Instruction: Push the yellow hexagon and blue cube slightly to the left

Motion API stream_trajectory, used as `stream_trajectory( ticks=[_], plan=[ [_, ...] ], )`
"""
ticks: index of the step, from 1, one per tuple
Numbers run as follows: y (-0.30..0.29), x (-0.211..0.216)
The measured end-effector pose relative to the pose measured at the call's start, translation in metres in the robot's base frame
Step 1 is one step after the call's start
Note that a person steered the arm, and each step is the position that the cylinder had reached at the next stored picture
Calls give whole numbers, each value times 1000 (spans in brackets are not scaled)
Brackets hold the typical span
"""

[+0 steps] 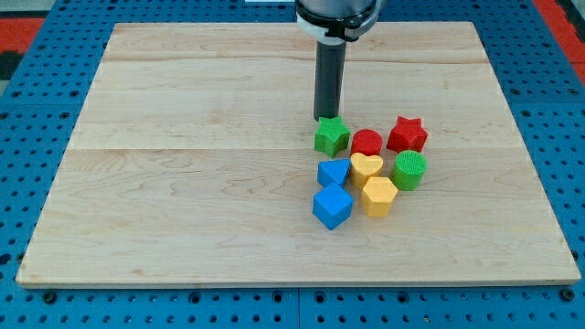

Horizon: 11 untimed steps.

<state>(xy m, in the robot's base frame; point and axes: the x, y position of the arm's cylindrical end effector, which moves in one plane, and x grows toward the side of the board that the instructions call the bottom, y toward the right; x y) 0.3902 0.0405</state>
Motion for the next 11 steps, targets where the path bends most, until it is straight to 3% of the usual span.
stream_trajectory(
  ticks=[2,3,4,5,6,7,9,10,11],
  plan=[
    [-8,-2],
    [-7,-35],
    [60,-52],
    [169,-4],
    [229,68],
    [177,119],
    [49,124],
    [29,124],
    [46,124]
  ],
)
